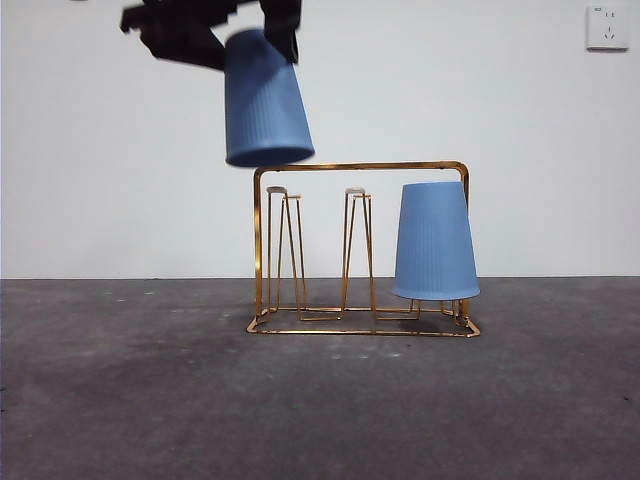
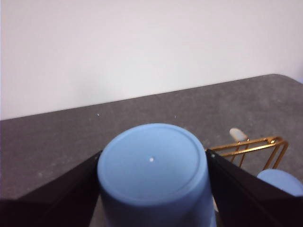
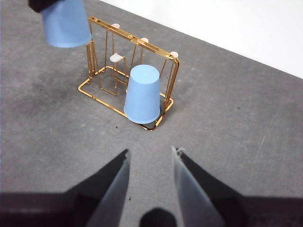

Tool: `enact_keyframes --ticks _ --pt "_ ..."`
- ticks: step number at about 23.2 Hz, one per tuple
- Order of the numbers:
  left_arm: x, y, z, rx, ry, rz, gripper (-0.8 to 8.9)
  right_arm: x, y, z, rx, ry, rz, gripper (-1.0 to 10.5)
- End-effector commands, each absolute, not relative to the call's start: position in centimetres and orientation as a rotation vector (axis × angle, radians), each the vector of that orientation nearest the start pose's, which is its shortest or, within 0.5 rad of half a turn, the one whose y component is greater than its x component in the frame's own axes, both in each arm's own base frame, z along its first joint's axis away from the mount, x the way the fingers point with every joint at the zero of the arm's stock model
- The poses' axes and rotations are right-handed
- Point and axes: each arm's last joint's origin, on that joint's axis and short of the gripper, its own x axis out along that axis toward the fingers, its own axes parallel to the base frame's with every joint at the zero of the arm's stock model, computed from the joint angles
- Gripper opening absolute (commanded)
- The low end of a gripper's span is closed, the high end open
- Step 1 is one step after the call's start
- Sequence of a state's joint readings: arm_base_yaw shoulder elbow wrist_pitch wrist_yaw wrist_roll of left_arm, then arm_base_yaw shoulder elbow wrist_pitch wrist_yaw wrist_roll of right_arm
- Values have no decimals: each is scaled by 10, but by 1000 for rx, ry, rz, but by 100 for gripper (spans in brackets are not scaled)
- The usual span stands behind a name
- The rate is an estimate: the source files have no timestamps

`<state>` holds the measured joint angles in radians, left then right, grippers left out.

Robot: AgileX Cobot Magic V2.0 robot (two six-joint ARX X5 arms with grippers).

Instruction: Pick up cup 1,put cup 1 in the cup rack,pick up cup 2,put cup 2 in the cup rack

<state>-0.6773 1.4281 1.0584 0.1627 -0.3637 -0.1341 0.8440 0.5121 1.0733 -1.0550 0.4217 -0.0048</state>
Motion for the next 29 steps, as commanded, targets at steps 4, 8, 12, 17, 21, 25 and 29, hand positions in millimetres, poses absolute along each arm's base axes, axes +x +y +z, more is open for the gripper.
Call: enact_keyframes --ticks 4,8,12,17,21,25,29 --pt "270 -204 298 -13 205 -298 -6 40 27 370 -272 404 408 158" --pt "275 -207 292 -11 209 -295 -5 39 26 368 -284 425 406 158" --pt "280 -208 285 -6 220 -286 -6 39 26 367 -292 438 404 158" --pt "284 -209 282 -12 209 -284 -6 39 26 367 -293 438 403 157" --pt "280 -212 288 -29 178 -298 -6 39 26 367 -295 438 401 157" --pt "277 -215 289 -32 175 -311 -6 39 25 367 -300 434 383 157" --pt "269 -219 296 -42 159 -335 -5 39 25 367 -301 433 383 156"
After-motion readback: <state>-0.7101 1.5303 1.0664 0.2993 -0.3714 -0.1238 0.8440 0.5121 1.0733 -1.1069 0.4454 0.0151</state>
